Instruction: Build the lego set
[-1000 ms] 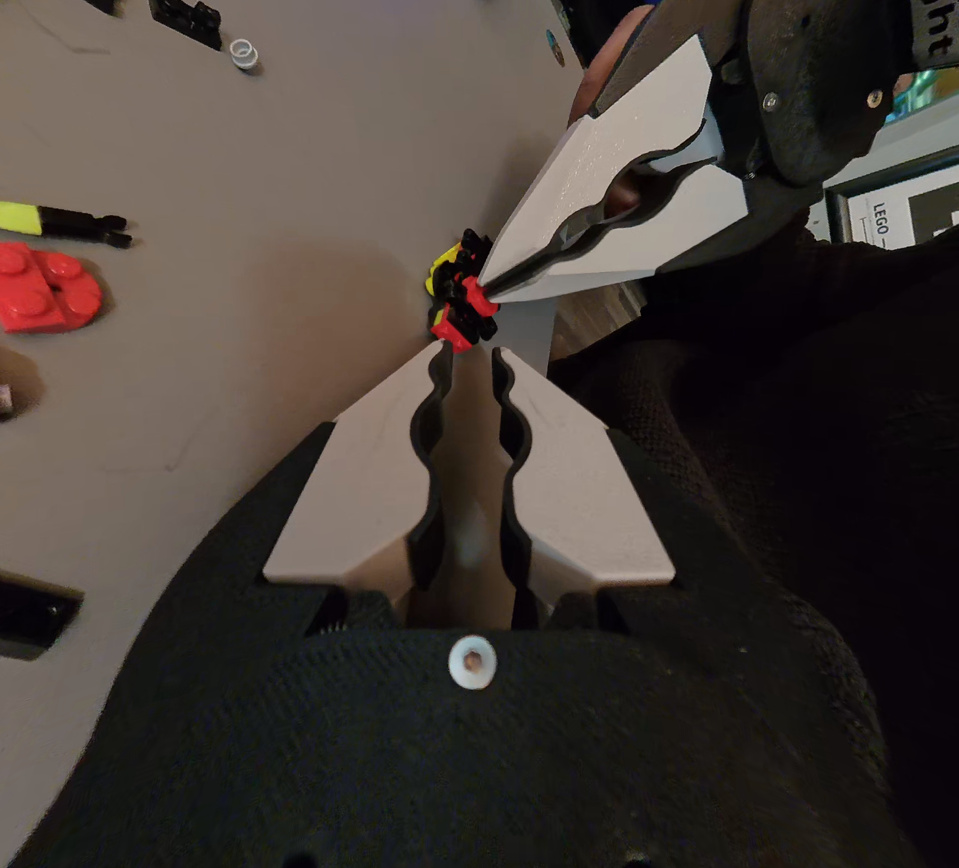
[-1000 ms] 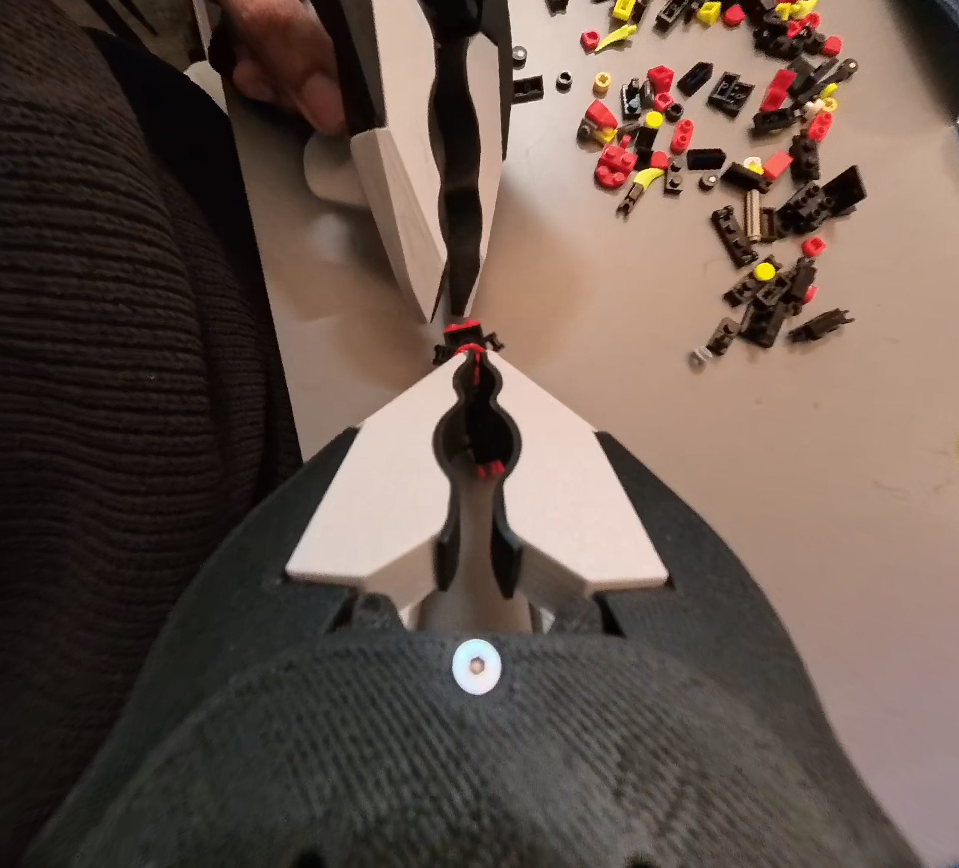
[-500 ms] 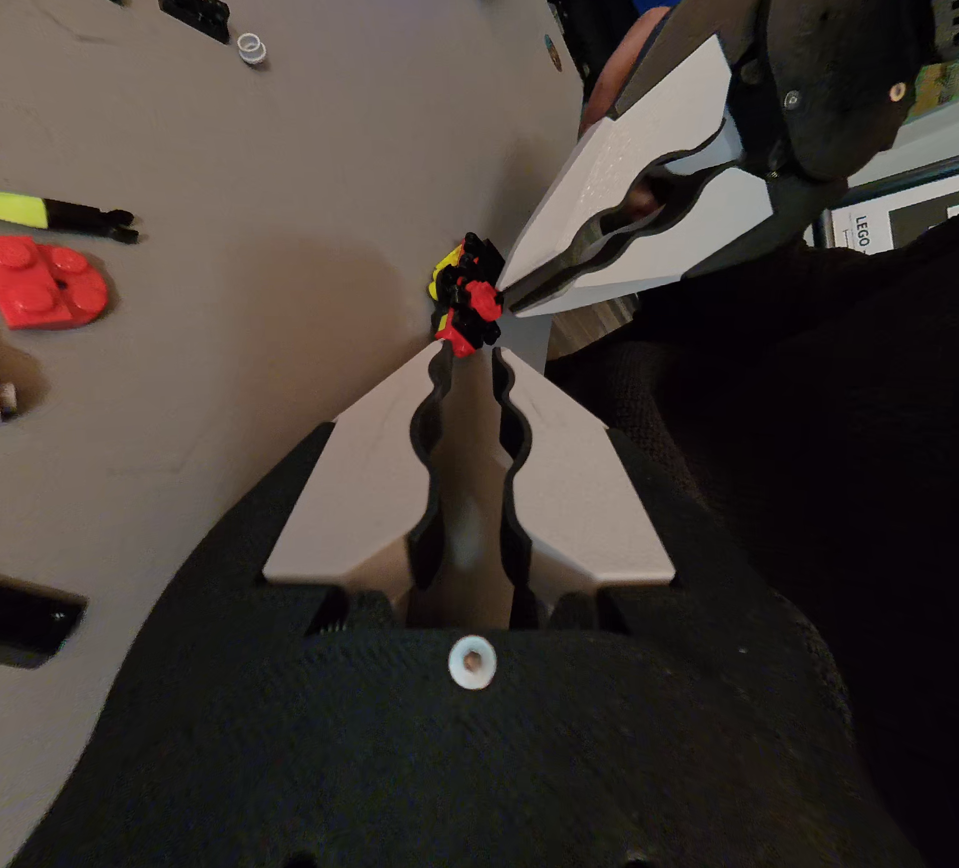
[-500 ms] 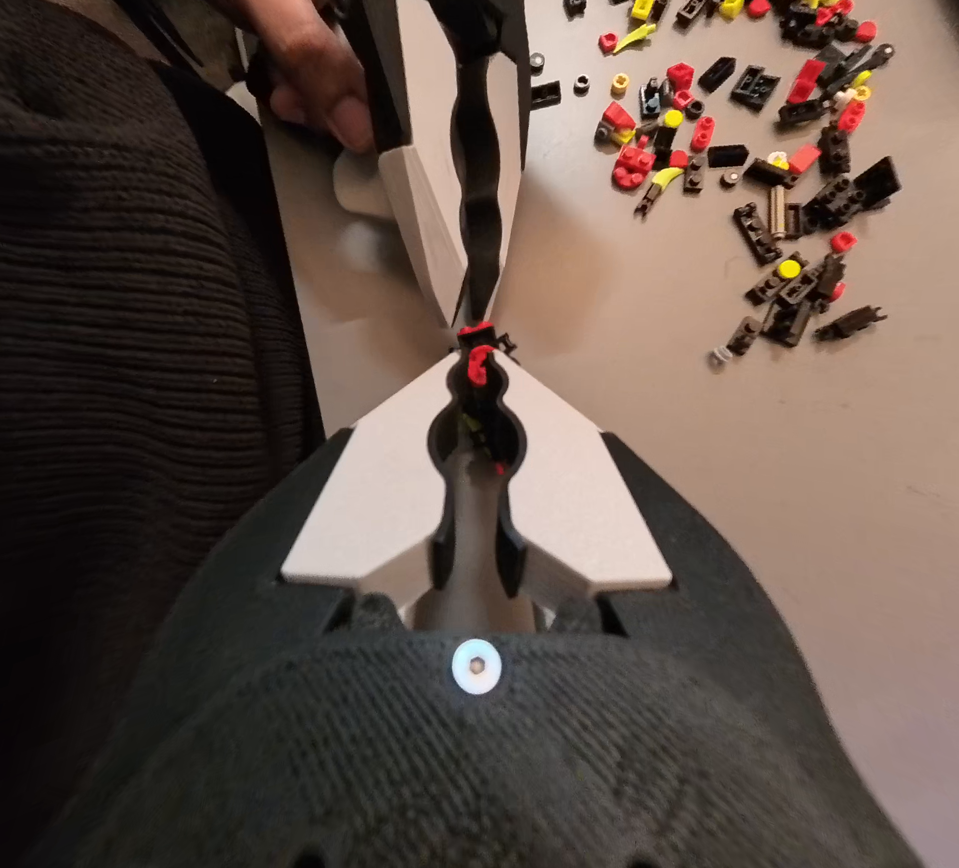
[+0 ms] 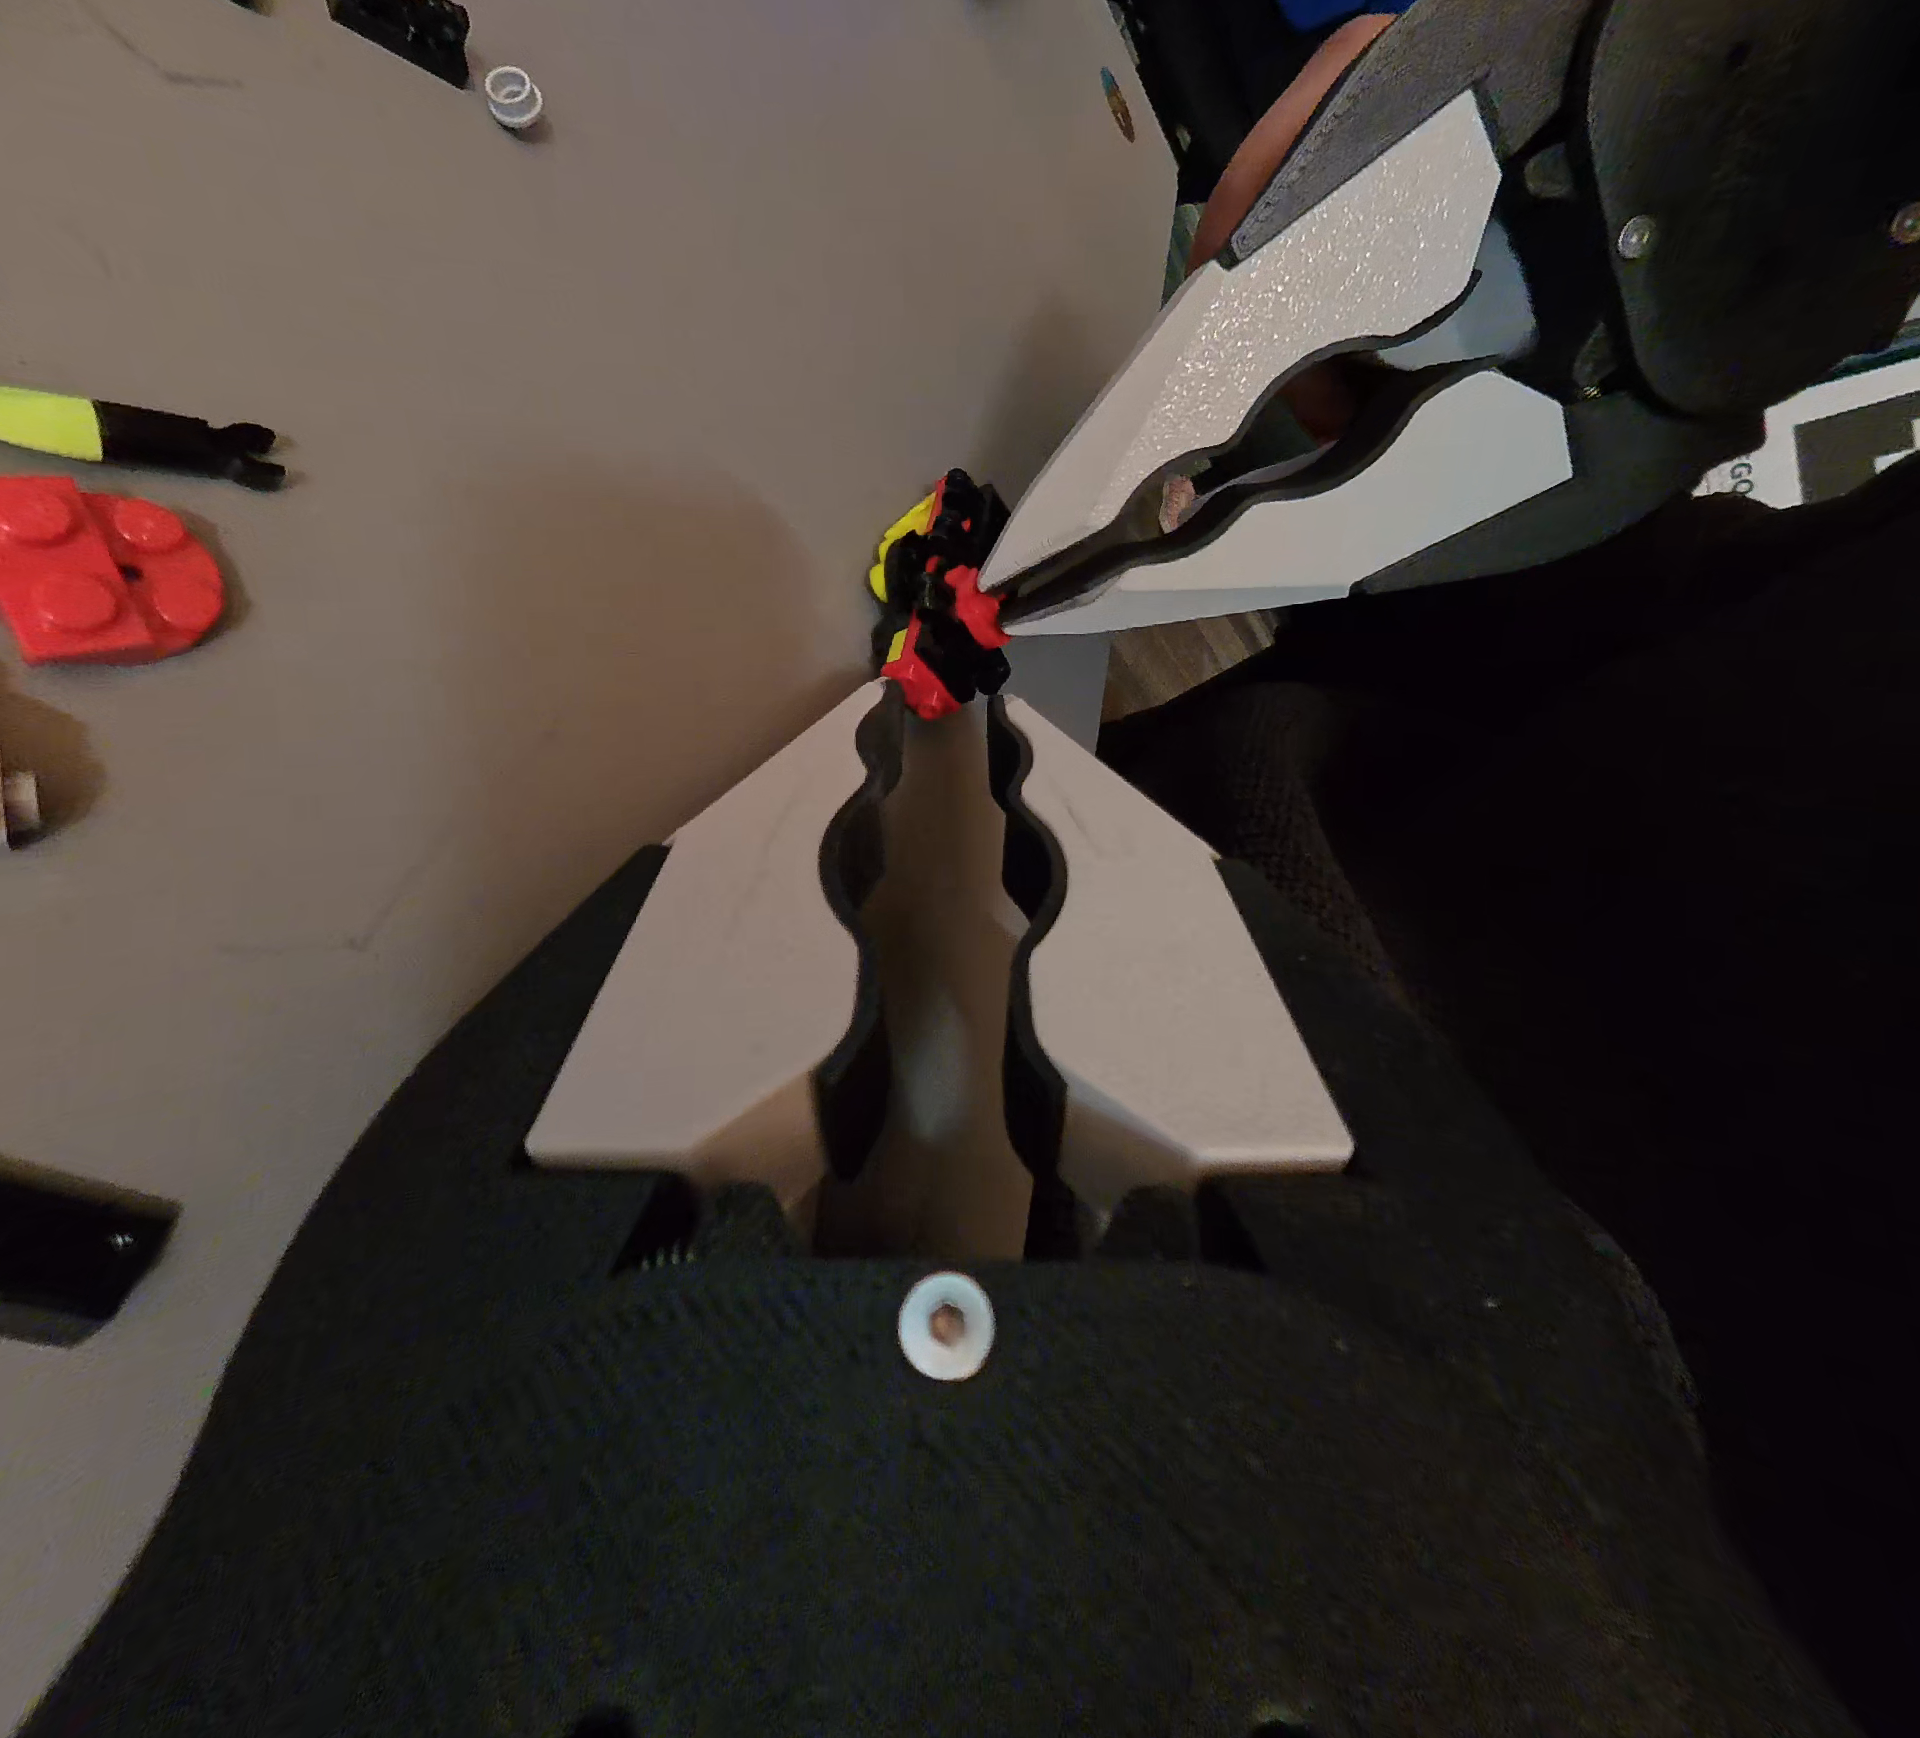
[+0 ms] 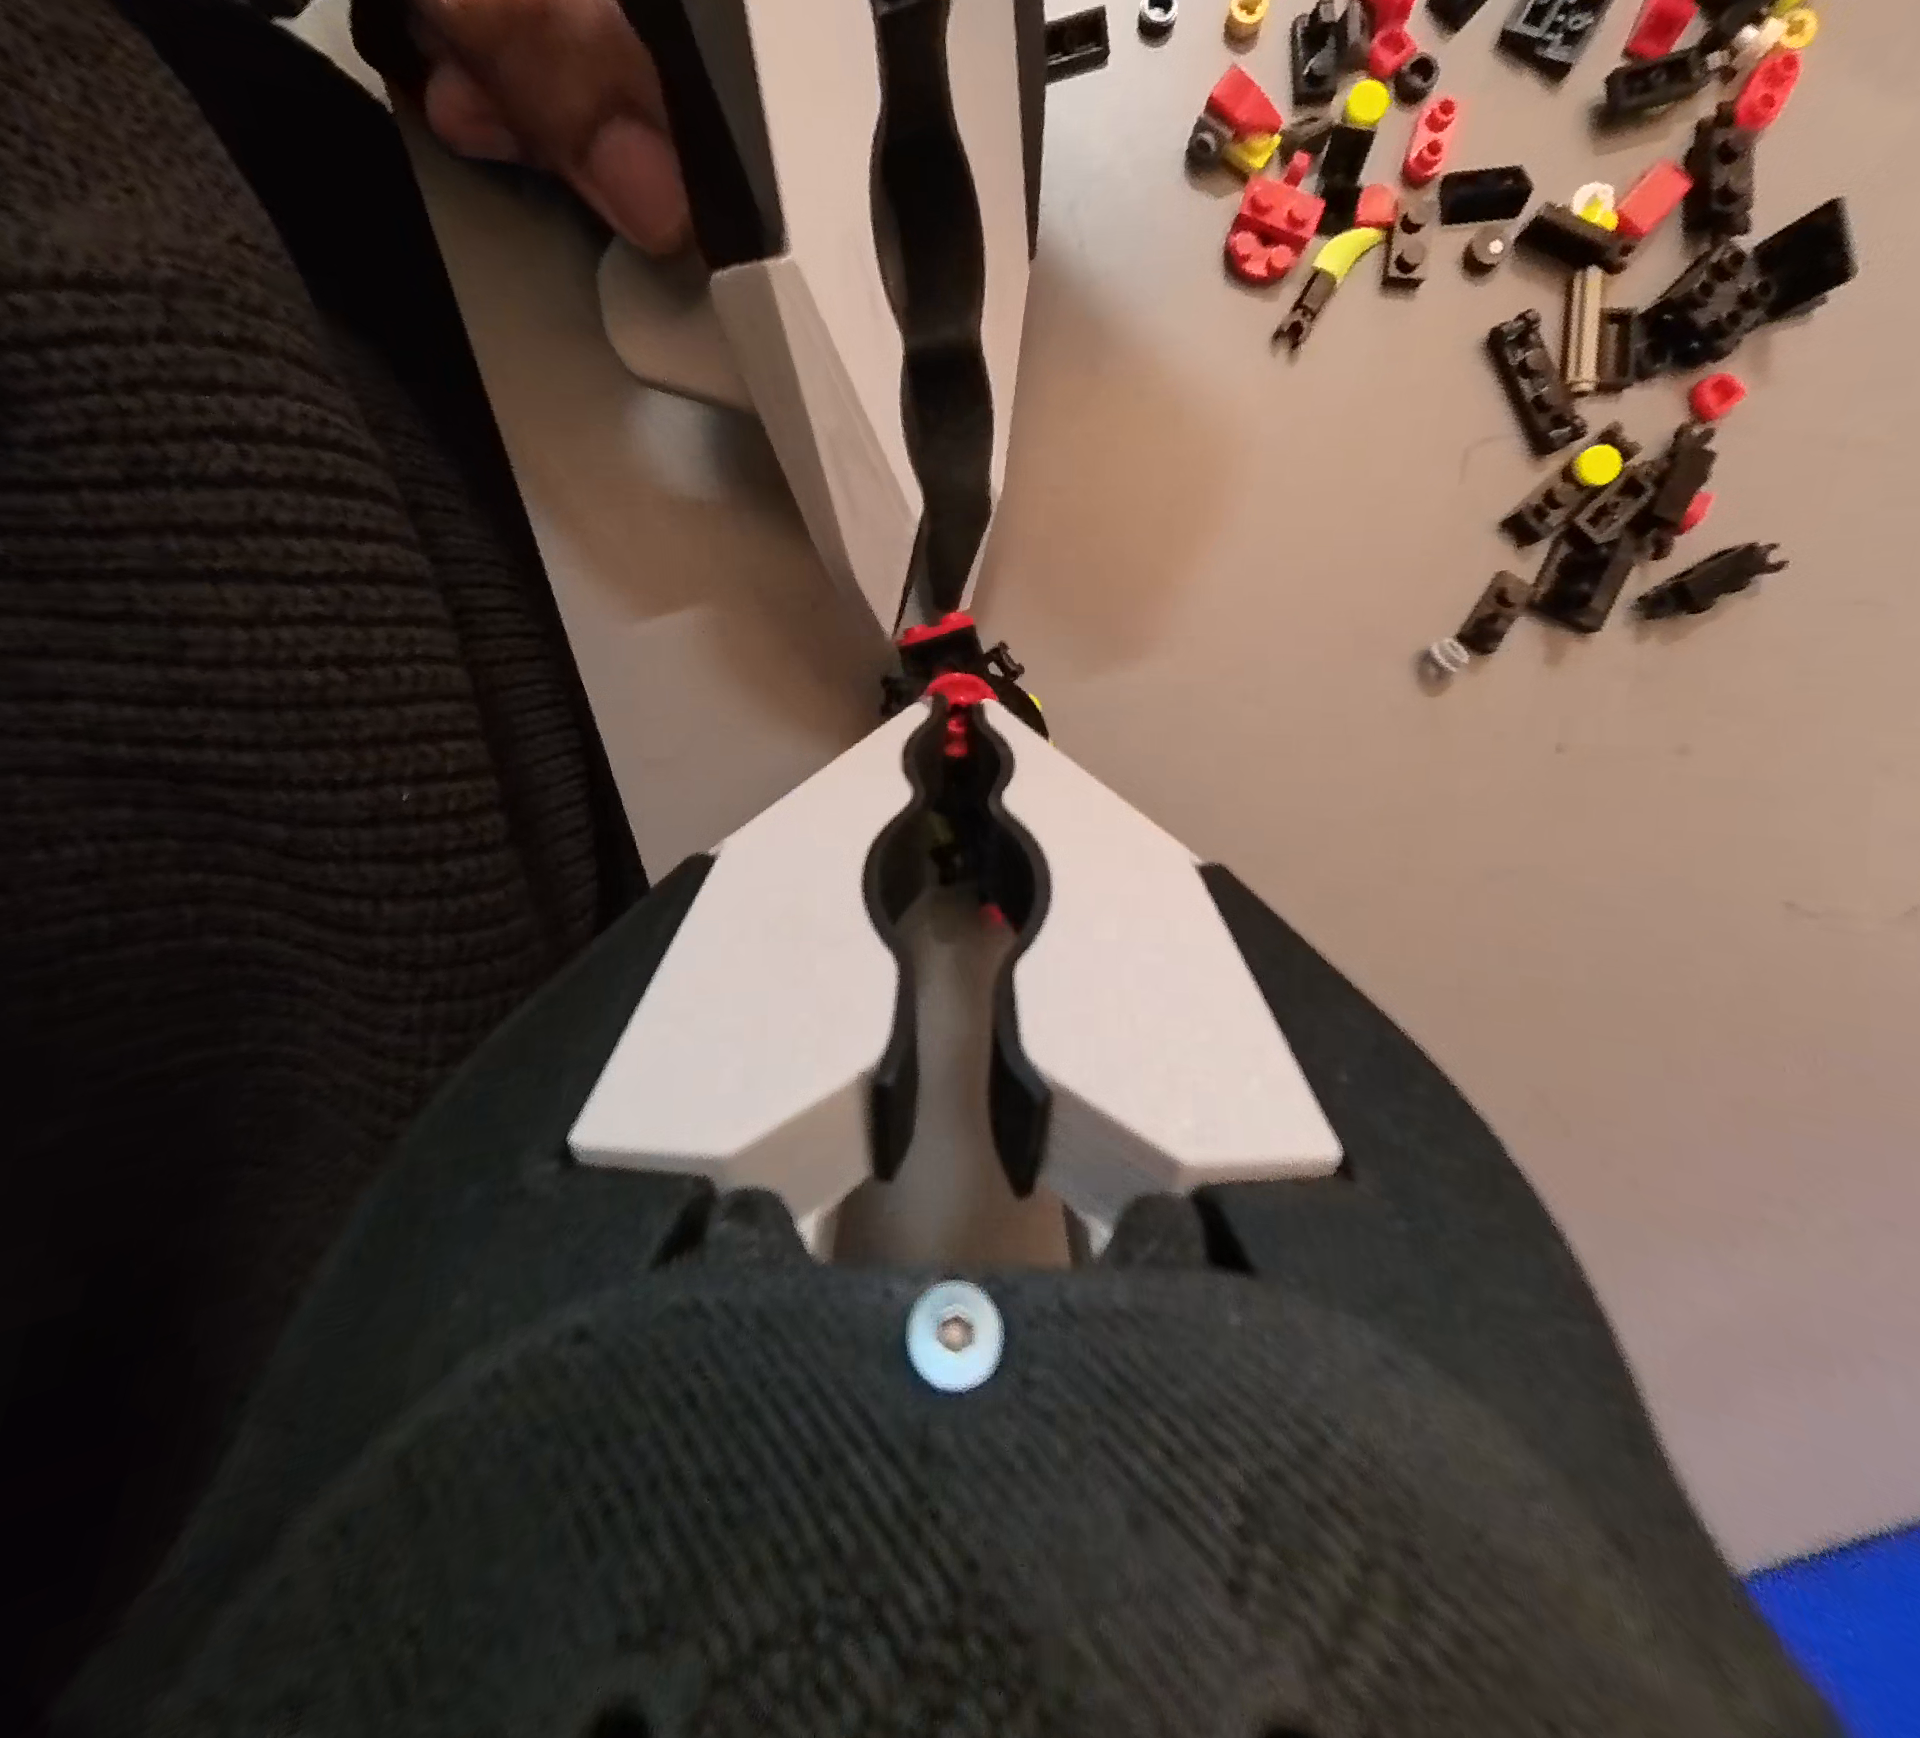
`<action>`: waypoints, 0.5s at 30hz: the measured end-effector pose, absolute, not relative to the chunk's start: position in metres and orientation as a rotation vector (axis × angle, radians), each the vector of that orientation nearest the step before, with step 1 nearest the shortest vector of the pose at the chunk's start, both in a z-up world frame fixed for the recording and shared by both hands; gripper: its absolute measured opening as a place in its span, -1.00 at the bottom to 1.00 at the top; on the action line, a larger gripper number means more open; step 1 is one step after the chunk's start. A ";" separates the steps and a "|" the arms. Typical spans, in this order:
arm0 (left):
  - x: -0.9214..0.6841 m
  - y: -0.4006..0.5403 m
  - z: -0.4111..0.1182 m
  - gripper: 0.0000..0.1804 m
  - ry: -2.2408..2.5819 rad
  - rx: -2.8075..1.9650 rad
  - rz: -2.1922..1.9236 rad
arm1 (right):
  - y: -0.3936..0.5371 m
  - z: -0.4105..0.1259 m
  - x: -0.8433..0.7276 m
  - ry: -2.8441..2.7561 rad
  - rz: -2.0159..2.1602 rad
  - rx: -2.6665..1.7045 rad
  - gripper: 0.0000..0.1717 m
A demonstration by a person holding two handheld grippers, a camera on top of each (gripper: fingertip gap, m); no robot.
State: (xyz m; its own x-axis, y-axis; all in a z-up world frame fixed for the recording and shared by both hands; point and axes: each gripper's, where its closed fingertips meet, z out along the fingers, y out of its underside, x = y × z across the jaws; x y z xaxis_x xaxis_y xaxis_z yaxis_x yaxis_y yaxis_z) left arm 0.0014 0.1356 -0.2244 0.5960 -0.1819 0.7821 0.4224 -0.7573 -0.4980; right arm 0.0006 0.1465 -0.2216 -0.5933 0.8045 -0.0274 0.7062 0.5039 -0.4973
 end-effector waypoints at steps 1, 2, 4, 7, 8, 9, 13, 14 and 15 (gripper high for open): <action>0.001 0.136 -0.225 -0.84 -0.190 -2.149 -1.154 | 0.147 -0.222 0.000 -2.535 0.692 -1.310 -0.97; 0.001 0.136 -0.224 -0.84 -0.190 -2.147 -1.155 | 0.147 -0.222 0.000 -2.532 0.697 -1.335 -0.97; 0.001 0.136 -0.224 -0.84 -0.189 -2.147 -1.156 | 0.147 -0.222 0.000 -2.521 0.718 -1.400 -0.97; 0.001 0.136 -0.225 -0.84 -0.186 -2.149 -1.149 | 0.147 -0.222 0.000 -2.507 0.720 -1.459 -0.97; 0.001 0.136 -0.225 -0.85 -0.186 -2.149 -1.149 | 0.147 -0.223 0.000 -2.503 0.716 -1.464 -0.97; 0.001 0.136 -0.225 -0.85 -0.186 -2.149 -1.150 | 0.148 -0.222 0.000 -2.499 0.714 -1.465 -0.97; 0.001 0.136 -0.224 -0.85 -0.186 -2.148 -1.147 | 0.147 -0.222 -0.001 -2.483 0.756 -1.428 -0.98; 0.001 0.135 -0.224 -0.85 -0.187 -2.145 -1.149 | 0.147 -0.221 -0.001 -2.477 0.787 -1.417 -0.98; 0.001 0.136 -0.223 -0.85 -0.188 -2.141 -1.151 | 0.147 -0.221 -0.001 -2.471 0.820 -1.419 -0.98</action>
